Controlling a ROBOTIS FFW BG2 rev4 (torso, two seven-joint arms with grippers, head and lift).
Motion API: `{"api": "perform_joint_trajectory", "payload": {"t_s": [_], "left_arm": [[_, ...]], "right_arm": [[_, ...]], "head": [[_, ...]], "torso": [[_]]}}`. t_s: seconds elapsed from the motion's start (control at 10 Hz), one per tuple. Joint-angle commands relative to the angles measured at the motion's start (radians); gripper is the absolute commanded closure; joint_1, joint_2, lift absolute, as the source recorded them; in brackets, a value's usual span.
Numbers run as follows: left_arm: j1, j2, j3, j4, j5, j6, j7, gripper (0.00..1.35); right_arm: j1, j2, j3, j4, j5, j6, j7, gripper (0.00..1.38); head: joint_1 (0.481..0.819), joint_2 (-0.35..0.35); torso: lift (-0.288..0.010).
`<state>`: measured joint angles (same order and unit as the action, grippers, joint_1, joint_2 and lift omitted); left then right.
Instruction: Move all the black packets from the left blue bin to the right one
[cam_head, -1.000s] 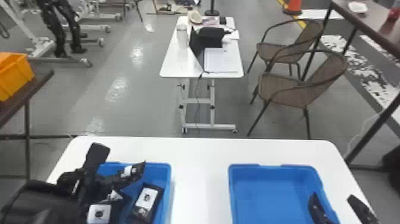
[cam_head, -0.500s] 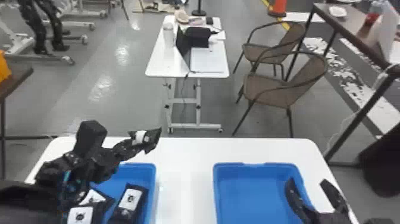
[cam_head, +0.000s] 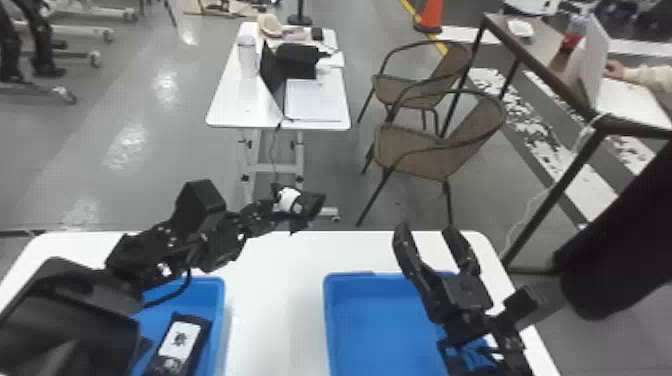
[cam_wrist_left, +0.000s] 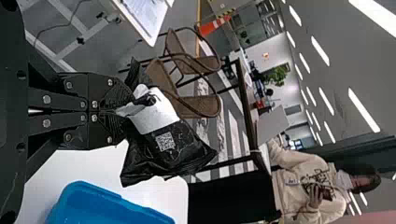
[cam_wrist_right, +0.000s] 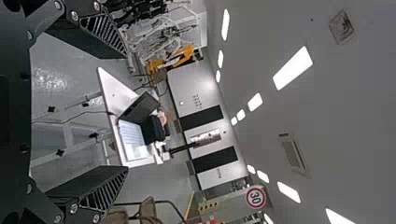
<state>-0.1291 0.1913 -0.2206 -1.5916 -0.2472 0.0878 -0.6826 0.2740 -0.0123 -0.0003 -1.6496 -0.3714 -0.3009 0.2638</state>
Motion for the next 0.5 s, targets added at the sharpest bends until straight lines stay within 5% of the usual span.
{"api": "perform_joint_trajectory", "payload": {"t_s": [0.0,0.4], "left_arm": [[-0.067,-0.003,-0.066,0.102,0.04,-0.036,0.0,1.21],[-0.133,-0.082,-0.154,0.177,0.066,-0.053,-0.028,1.21]], "right_arm": [[-0.041,0.013,0.036,0.002,-0.038,-0.001,0.0,0.17],[-0.133,0.013,0.092,0.054,-0.052,0.045,0.0,0.16]], "head": [[0.695,-0.152],[0.695,-0.175]], "torso": [[0.0],[0.0]]}}
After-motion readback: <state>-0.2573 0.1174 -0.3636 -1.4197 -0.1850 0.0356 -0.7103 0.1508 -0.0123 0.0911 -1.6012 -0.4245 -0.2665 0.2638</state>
